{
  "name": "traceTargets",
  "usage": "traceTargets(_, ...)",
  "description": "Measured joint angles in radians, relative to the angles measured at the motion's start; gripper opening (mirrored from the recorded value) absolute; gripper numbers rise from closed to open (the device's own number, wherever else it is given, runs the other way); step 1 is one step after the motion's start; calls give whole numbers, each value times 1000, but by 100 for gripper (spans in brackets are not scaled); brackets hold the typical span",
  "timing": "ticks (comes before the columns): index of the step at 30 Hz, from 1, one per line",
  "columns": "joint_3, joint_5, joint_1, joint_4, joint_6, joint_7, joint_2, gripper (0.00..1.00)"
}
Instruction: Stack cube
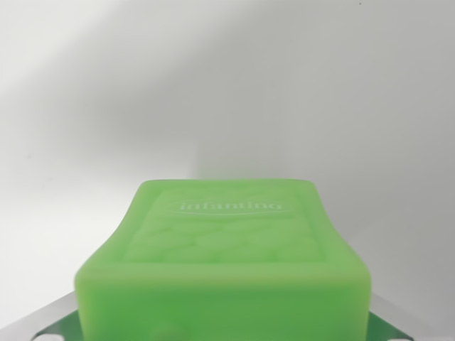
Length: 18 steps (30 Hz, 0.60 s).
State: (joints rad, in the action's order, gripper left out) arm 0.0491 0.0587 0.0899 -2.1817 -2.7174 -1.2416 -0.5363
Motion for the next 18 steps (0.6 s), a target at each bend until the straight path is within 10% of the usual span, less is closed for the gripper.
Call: traceTargets(18,12,-4,-10,-22,87,-3,112,0)
